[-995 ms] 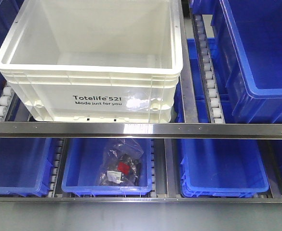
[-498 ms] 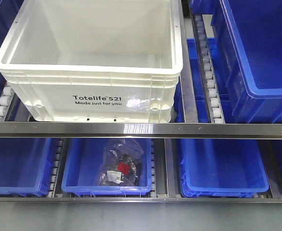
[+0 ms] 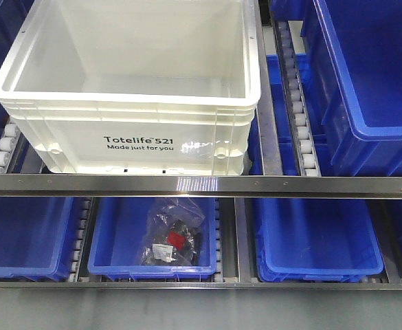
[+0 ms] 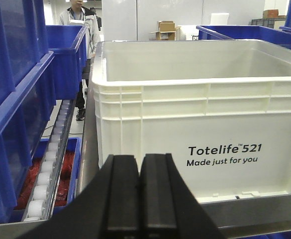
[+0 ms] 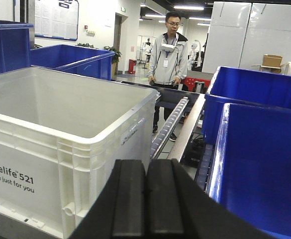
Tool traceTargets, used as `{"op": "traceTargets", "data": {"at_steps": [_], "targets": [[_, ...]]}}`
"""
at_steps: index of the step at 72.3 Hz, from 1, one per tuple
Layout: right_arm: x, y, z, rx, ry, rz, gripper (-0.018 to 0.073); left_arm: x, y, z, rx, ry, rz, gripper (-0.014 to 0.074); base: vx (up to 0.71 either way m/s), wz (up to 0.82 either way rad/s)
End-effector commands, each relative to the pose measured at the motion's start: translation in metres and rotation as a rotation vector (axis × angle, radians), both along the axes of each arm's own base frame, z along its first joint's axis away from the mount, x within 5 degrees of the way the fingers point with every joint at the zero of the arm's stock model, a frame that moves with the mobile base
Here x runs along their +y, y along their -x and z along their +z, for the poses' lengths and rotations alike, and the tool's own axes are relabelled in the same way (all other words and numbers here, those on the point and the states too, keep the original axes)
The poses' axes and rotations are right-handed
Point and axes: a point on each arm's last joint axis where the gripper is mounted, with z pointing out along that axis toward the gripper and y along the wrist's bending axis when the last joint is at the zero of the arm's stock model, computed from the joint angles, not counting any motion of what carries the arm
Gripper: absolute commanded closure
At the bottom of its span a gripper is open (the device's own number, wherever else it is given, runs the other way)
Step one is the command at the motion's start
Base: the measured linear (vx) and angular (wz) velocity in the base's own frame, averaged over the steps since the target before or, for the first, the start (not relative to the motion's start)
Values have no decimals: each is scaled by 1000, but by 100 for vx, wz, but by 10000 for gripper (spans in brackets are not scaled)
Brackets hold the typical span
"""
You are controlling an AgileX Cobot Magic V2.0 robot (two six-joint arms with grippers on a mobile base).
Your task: Place moving items into box and shelve
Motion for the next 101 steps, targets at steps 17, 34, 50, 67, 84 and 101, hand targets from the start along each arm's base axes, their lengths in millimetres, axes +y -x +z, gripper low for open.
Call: {"op": "traceTargets", "data": {"at_steps": [17,34,50,67,84,101], "targets": [[-2,0,17,-146,102,-35,568,0,1,0,-73,11,-2,602,0,0],[-1,2,-15,-151,232,-36,568,0,1,0,-73,11,-2,602,0,0],[-6,15,-79,-29,239,-19,568,0,1,0,-73,11,-2,602,0,0],[-6,16,-82,-12,234,-16,568,0,1,0,-73,11,-2,602,0,0],[-6,16,-82,-12,234,-16,568,0,1,0,-73,11,-2,602,0,0],[-6,16,-82,-12,234,-16,568,0,1,0,-73,11,-2,602,0,0]]}}
